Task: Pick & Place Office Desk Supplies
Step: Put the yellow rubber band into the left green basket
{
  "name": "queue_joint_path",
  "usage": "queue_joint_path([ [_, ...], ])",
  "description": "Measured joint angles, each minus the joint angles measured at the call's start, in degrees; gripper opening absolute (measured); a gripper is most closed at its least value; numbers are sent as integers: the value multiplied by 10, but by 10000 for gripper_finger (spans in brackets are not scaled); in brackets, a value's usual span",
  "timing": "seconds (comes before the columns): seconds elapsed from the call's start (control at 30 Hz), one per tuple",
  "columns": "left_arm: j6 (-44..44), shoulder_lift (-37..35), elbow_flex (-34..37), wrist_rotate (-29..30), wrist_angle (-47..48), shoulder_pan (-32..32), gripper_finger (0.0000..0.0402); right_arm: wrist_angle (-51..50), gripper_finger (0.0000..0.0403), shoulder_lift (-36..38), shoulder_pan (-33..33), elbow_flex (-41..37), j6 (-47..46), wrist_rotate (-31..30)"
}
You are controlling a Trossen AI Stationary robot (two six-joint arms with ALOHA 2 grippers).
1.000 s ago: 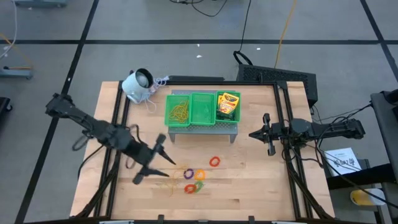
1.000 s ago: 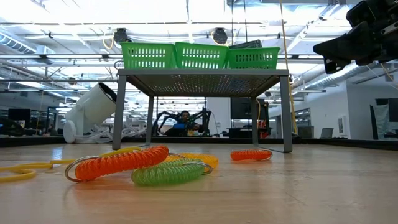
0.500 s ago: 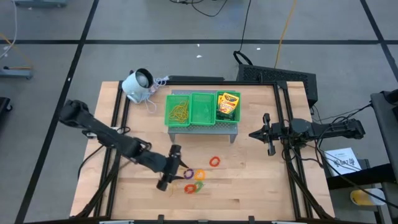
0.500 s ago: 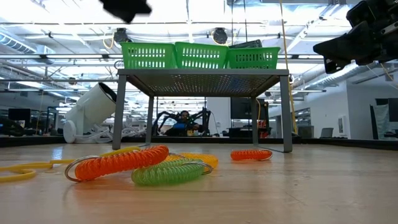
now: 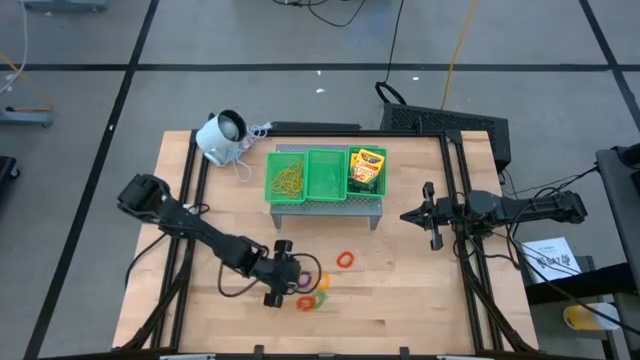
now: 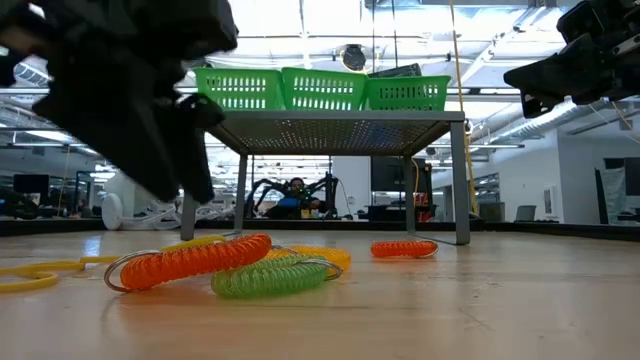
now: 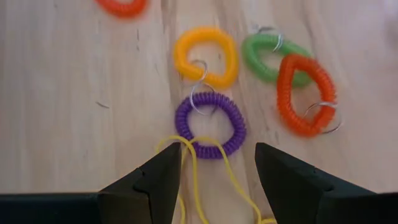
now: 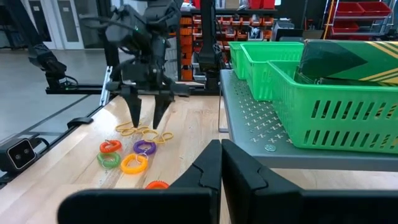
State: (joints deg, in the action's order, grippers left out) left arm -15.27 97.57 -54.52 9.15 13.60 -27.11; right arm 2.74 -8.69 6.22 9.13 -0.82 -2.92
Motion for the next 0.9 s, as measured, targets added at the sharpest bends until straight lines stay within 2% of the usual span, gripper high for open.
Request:
queue_joint_path([
  [0.37, -15, 53, 0, -1, 2, 5, 213, 0, 0, 0, 0, 0, 0, 0],
  [0.73, -12, 59, 0, -5, 1, 16, 212, 0, 0, 0, 0, 0, 0, 0],
  [0.9, -3, 59, 0, -12, 3, 16, 171, 0, 0, 0, 0, 0, 0, 0],
])
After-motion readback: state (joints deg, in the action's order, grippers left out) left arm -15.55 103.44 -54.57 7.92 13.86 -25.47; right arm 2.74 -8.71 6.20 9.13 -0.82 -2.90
